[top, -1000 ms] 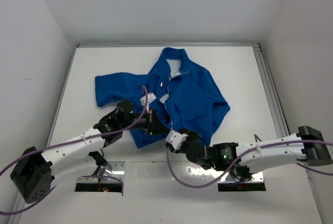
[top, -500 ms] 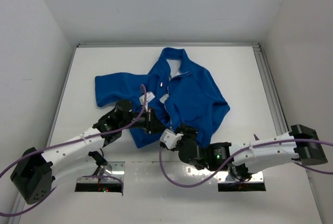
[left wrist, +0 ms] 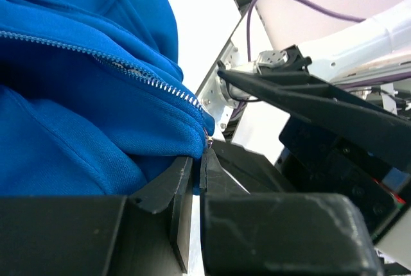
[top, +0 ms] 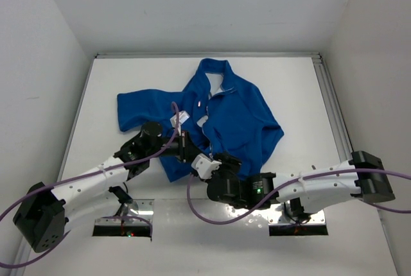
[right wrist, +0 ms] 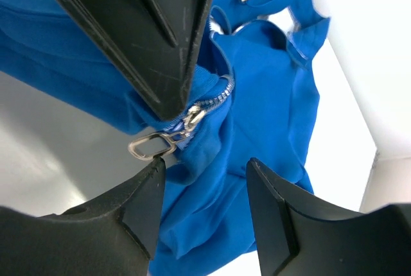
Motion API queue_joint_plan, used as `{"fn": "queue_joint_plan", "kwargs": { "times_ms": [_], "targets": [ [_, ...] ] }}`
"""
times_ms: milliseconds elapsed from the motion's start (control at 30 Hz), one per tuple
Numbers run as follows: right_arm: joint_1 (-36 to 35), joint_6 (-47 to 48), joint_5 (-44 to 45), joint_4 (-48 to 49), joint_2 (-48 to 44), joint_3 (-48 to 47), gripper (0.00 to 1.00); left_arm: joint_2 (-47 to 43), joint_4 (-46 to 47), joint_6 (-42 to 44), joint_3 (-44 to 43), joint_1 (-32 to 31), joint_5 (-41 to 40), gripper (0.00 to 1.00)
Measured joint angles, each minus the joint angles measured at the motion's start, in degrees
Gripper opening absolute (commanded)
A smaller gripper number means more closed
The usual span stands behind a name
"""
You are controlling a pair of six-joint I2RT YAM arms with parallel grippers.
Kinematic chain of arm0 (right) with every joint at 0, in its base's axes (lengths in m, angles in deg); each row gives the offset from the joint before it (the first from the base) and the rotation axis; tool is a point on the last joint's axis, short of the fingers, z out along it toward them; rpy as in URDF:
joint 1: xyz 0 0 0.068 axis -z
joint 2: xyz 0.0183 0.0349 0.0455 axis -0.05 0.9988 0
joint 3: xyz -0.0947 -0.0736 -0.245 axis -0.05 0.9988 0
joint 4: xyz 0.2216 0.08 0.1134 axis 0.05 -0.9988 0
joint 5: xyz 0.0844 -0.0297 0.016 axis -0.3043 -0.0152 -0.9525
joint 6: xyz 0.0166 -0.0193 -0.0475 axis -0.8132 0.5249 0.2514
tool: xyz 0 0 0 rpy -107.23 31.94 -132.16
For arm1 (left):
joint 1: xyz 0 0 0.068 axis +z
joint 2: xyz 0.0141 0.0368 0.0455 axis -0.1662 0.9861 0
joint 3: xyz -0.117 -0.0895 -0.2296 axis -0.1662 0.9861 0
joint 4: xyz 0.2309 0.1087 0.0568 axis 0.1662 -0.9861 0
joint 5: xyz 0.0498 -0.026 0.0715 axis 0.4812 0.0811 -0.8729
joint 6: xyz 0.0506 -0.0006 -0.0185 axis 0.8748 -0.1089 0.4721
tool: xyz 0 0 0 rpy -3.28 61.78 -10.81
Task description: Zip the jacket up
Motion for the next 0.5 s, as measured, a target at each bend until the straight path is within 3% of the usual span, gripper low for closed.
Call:
{"fn": "queue_joint_plan", "kwargs": {
  "times_ms": [300,500],
  "targets": [
    [0.0,-5.44,-0.94,-3.13,2.14,-3.26,0.52,0.37,2.29,-0.85,0.0,1.2,-0.31,0.0],
    [0.0,-9.05,-6.99,-3.72,-1.79,-3.45,0.55,0.2,3.23,-1.51,0.0,2.75,-1.55,0.0]
  ]
}}
